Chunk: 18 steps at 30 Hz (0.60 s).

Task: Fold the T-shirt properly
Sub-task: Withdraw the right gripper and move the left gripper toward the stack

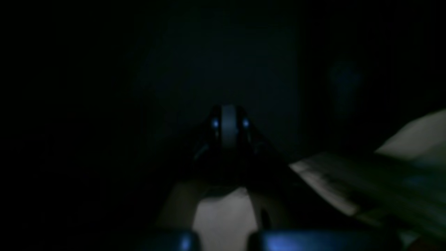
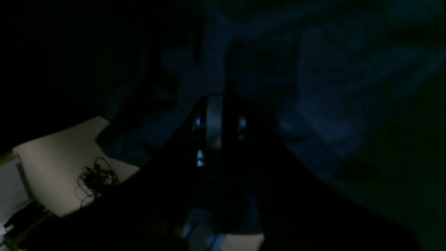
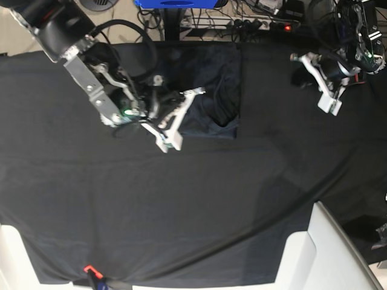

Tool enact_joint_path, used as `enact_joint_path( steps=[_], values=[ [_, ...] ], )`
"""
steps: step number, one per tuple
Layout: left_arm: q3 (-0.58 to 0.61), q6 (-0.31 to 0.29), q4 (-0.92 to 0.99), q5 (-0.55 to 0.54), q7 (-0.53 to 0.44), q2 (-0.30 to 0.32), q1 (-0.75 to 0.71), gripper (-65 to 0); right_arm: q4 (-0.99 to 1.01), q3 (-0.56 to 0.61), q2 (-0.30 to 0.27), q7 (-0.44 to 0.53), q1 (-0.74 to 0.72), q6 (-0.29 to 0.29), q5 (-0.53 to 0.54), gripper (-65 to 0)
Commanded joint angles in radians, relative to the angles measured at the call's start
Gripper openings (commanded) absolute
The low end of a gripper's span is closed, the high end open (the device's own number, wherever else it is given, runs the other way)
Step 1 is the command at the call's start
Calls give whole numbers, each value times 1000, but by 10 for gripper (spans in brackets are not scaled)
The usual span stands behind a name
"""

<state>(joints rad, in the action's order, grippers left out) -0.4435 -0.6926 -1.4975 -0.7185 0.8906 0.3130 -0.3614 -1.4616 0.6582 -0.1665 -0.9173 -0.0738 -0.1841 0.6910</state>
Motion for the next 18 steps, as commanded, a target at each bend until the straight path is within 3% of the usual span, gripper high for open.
enact_joint_path(
  steps=[1,3,5,7,11,13,14,18],
  values=[
    [-5,-6,4,-76,-9,15,12,-650,-15,-24,-12,8,-2,1,0,-606],
    [16,-6,30,-201,9,15,32,-650,-15,-53,-29,8,13,1,0,-606],
    [62,-6,34,-255,20,15,51,-650,-18,-99,-46,10,35,1,2,-606],
    [91,-6,38,-257,19,13,57,-512,-21,-139,-57,10,48,2,2,-606],
    [102,-6,39,-257,19,-10,52,-168,-23,-183,-75,10,73,2,5,-606],
    [102,-6,39,-257,17,-11,51,-61,-24,-180,-83,10,81,2,6,-606],
    [102,-6,45,-257,17,-11,52,-33,-26,-179,-78,10,85,2,6,-606],
    [101,-6,105,-257,15,-7,74,-74,-72,-176,-26,4,113,2,2,-606]
  ],
)
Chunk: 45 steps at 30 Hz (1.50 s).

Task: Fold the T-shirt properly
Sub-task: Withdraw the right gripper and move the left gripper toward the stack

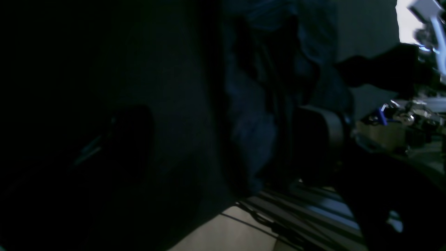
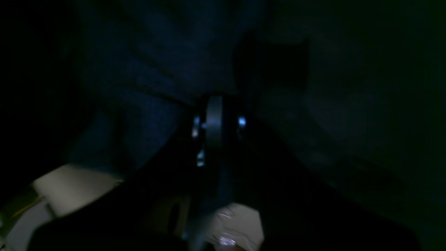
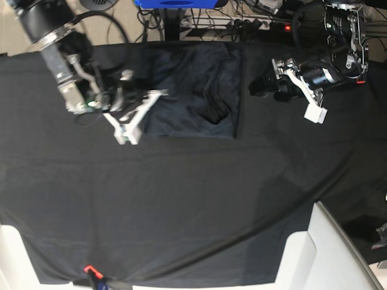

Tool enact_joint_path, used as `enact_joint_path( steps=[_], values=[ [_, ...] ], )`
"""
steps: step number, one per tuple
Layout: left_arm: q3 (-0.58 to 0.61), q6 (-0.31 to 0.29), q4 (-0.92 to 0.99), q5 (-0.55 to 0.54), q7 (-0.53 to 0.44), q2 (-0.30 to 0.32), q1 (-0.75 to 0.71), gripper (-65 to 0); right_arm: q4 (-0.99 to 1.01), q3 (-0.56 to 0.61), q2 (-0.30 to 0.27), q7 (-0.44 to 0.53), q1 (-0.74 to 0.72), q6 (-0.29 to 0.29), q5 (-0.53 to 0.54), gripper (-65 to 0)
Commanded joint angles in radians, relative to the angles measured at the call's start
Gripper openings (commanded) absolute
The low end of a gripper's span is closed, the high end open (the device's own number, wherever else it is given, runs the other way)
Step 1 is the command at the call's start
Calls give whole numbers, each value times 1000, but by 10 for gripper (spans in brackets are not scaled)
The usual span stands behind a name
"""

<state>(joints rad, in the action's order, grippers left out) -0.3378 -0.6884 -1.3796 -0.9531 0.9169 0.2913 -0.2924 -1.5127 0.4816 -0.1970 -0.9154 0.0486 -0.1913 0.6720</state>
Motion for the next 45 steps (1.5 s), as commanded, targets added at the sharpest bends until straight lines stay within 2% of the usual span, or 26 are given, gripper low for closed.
enact_joint_path(
  steps=[1,5,9,13,15,18,22,26,34,45],
  values=[
    [-5,-10,4,-17,-11,15,11,-87,-29,1,14,0,-6,9,19,-606],
    [-5,-10,42,79,-11,16,20,-137,-38,1,29,0,-3,5,21,-606],
    [-5,-10,47,171,-51,29,6,-181,-96,-5,26,-1,1,-6,18,-606],
    [-5,-10,47,199,-60,90,-24,-225,-139,1,-6,-1,0,-124,22,-606],
    [-5,-10,41,199,-60,116,-44,-247,-171,1,-12,-3,0,-127,25,-606],
    [-5,-10,41,199,-60,144,-55,-285,-223,-1,3,-60,6,-127,25,-606],
    [-30,-10,45,201,-60,142,-55,-323,-214,1,69,-77,7,-127,24,-606],
    [-73,-10,45,201,-58,136,-57,-321,-122,-1,86,-46,-5,-126,19,-606],
    [-74,-10,47,201,-57,142,-67,-318,-2,-5,32,42,-22,-126,22,-606],
    [-74,-10,47,201,-57,139,-67,-313,42,-7,24,83,-17,-126,18,-608]
  ],
)
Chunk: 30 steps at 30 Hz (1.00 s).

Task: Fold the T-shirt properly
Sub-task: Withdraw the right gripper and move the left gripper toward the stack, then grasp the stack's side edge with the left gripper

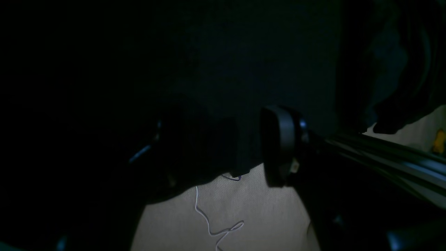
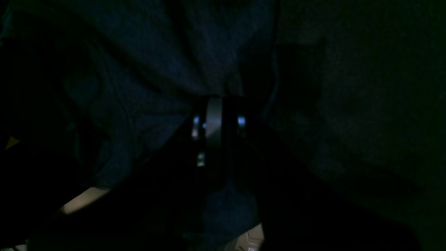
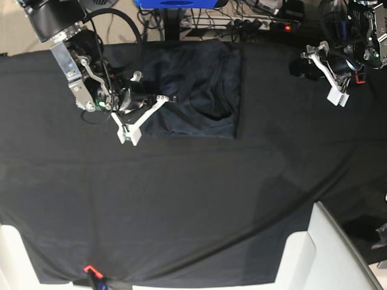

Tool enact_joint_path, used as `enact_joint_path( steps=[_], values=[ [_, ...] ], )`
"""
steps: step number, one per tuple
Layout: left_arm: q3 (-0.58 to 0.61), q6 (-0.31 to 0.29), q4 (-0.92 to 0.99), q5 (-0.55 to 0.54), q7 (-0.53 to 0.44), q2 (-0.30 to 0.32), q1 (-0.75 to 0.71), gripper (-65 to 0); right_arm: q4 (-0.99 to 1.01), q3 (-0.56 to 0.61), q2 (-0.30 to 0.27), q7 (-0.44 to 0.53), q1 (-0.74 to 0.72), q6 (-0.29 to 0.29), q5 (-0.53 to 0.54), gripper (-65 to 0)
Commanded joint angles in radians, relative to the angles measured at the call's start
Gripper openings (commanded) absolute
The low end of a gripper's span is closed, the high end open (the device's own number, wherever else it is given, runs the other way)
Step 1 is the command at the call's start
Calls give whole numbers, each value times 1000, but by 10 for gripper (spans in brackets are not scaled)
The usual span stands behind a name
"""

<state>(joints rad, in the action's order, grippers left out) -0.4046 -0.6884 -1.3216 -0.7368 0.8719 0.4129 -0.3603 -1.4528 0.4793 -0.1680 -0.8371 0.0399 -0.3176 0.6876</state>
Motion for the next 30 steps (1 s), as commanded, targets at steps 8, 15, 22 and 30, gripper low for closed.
enact_joint_path(
  steps=[8,15,22,30],
  values=[
    [-7,-10,-22,-22,-10,-1,2,-313,-199,-4,-35,-3,25,-68,4,-608],
    [-7,-10,-19,-146,11,-50,16,-311,-366,-8,-48,-64,58,-157,7,-606],
    [2,-10,-12,-366,94,-107,82,-92,-322,-103,-49,-64,85,-154,8,-606],
    [141,-10,84,-366,94,-190,165,-41,-320,-98,-61,-66,88,-154,4,-606]
  ],
)
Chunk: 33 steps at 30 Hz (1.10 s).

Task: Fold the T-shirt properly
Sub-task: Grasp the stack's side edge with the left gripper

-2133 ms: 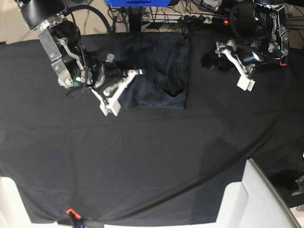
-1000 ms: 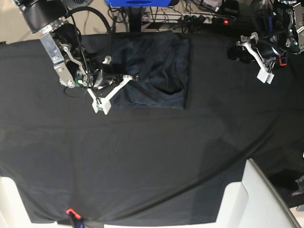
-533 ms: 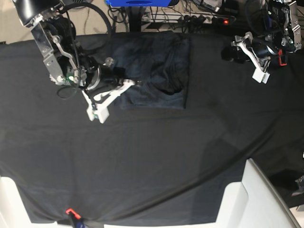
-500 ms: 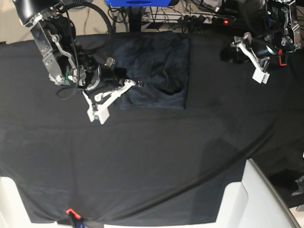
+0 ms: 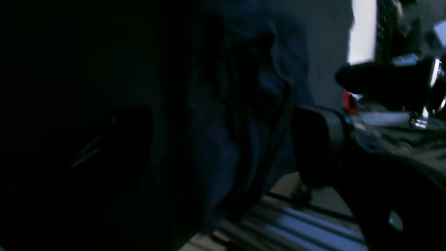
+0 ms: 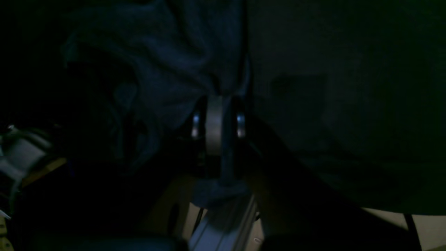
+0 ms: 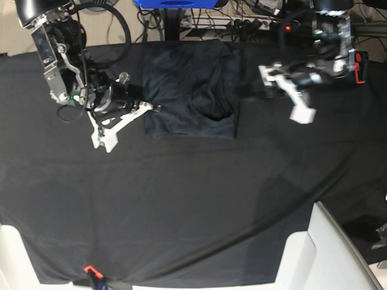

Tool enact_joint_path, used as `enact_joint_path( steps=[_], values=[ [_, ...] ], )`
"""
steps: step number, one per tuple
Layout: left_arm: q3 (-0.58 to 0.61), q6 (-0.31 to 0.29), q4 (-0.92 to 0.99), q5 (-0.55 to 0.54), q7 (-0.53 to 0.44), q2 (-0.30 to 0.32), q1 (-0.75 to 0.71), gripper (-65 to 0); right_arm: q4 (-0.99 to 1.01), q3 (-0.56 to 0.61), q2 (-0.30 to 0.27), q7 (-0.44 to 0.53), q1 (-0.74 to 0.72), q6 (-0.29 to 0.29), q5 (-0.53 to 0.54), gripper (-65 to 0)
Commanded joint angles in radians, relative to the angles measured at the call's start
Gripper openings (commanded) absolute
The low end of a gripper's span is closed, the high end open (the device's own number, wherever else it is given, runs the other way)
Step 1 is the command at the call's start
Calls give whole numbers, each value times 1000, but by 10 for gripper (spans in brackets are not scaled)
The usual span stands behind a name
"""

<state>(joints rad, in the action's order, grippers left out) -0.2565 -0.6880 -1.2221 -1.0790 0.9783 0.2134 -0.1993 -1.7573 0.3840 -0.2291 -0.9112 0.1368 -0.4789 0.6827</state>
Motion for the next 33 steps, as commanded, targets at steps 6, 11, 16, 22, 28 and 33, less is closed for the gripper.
enact_joint_path(
  steps=[6,11,16,22,28,33],
  values=[
    [19,-10,64,116,-69,-35,33,-41,-16,-10,-2,8,4,7,9,-606],
    [15,-10,113,254,-85,-82,34,-41,-16,-10,-2,8,5,7,9,-606],
    [24,-10,113,274,-86,-111,48,-41,-16,-10,-2,8,7,7,9,-606],
    [26,-10,124,306,-86,-130,56,-51,-16,-12,-3,39,28,7,9,-606],
    [26,-10,221,306,-86,-133,96,-413,-16,-13,-25,93,54,7,10,-606],
    [26,-10,255,306,-85,-131,122,-650,-17,-104,-20,100,88,7,10,-606]
  ],
)
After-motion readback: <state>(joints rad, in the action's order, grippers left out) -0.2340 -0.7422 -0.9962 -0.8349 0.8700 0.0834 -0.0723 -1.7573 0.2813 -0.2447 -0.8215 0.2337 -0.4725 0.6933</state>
